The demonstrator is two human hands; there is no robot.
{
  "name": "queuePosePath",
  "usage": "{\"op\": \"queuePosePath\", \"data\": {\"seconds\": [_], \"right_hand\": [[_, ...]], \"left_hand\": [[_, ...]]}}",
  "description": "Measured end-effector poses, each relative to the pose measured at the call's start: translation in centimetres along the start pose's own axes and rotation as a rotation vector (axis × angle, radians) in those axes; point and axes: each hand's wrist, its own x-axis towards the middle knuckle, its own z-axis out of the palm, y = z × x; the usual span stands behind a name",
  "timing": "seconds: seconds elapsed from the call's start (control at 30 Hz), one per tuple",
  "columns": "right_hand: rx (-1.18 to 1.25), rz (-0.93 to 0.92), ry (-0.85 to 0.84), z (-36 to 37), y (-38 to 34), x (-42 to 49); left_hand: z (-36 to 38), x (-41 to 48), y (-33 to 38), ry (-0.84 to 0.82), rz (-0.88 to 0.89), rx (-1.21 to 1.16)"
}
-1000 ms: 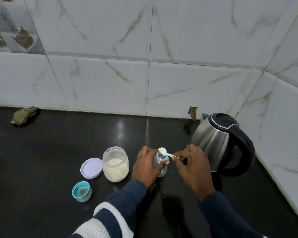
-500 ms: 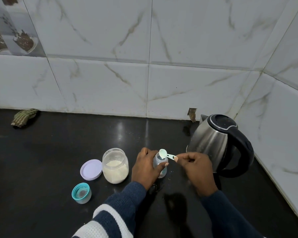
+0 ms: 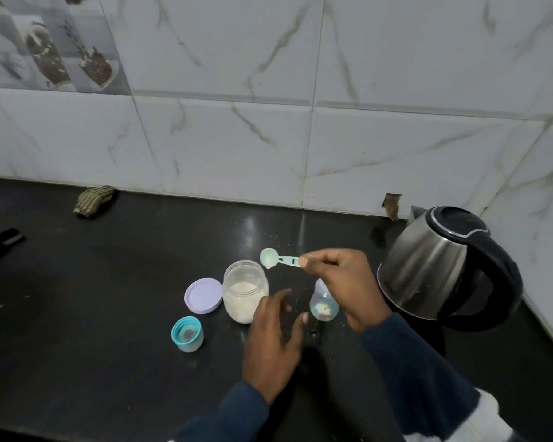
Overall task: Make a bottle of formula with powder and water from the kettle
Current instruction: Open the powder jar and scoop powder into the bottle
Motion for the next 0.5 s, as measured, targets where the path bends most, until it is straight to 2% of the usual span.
{"op": "queuePosePath", "data": {"seconds": [0.13, 0.2, 0.27, 0.33, 0.43, 0.5], "right_hand": [[-0.324, -0.104, -0.094, 4.1, -0.1, 1.6], [-0.522, -0.169, -0.143, 5.7, 0.1, 2.0], [-0.676, -0.210, -0.176, 7.0, 0.1, 2.4], [-0.760, -0.235, -0.188, 8.1, 0.1, 2.7], [-0.844, -0.272, -0.218, 9.4, 0.2, 3.0], [-0.876, -0.294, -0.227, 9.7, 0.1, 3.3]], "left_hand": [[-6.4, -0.9, 1.3, 0.288, -0.043, -0.111], [-9.8, 0.1, 1.2, 0.410, -0.051, -0.059], [-12.2, 2.1, -0.4, 0.429, -0.104, 0.051], [-13.5, 4.9, -2.6, 0.319, -0.226, 0.214], [-14.1, 8.7, -4.9, -0.055, -0.425, 0.505], [-13.8, 10.7, -5.6, -0.289, -0.470, 0.617]]}}
